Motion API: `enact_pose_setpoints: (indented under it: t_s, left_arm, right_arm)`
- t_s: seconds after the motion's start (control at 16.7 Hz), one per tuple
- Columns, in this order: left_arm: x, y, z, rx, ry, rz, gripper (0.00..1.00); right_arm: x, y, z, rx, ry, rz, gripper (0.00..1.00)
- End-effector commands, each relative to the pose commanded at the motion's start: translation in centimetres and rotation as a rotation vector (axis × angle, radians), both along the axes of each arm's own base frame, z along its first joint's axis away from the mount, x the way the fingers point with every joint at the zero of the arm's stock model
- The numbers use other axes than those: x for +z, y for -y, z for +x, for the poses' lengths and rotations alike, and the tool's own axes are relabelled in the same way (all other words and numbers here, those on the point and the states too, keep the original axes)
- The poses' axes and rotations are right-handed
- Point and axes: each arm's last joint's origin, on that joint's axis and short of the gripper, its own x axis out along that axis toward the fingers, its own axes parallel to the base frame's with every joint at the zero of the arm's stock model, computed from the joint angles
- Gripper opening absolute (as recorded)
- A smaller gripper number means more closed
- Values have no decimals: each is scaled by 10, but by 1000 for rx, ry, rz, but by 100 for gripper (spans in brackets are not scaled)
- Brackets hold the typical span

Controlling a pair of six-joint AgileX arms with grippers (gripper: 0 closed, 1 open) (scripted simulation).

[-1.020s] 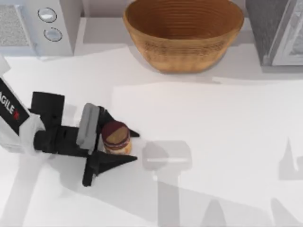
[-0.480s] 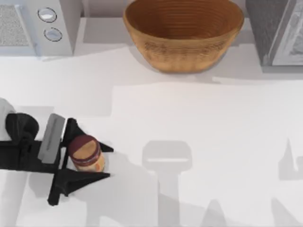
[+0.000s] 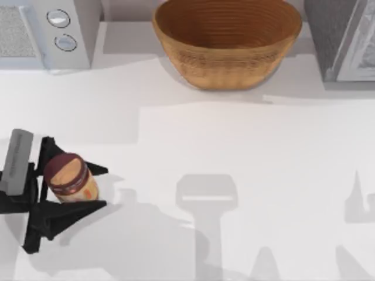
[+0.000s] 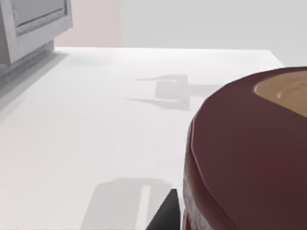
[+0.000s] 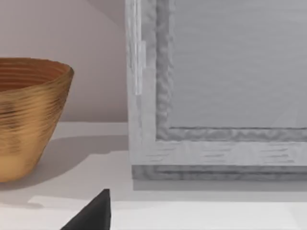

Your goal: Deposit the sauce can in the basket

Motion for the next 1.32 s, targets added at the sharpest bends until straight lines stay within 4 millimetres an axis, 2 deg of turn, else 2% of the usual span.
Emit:
enact_pose_setpoints:
  t_s: [0.3, 0.84, 1.08, 1.32]
  left_arm:
    - [18, -12, -5, 58, -6, -16, 0]
    - [19, -11, -5, 51, -1, -15, 0]
    - [25, 1, 11, -51, 102, 31, 0]
    - [35, 21, 39, -196, 222, 141, 0]
  right_arm:
    - [0, 0, 0, 0, 0, 0, 100]
    - [0, 0, 0, 0, 0, 0, 100]
    - [0, 0, 0, 0, 0, 0, 100]
    - [0, 0, 0, 0, 0, 0, 100]
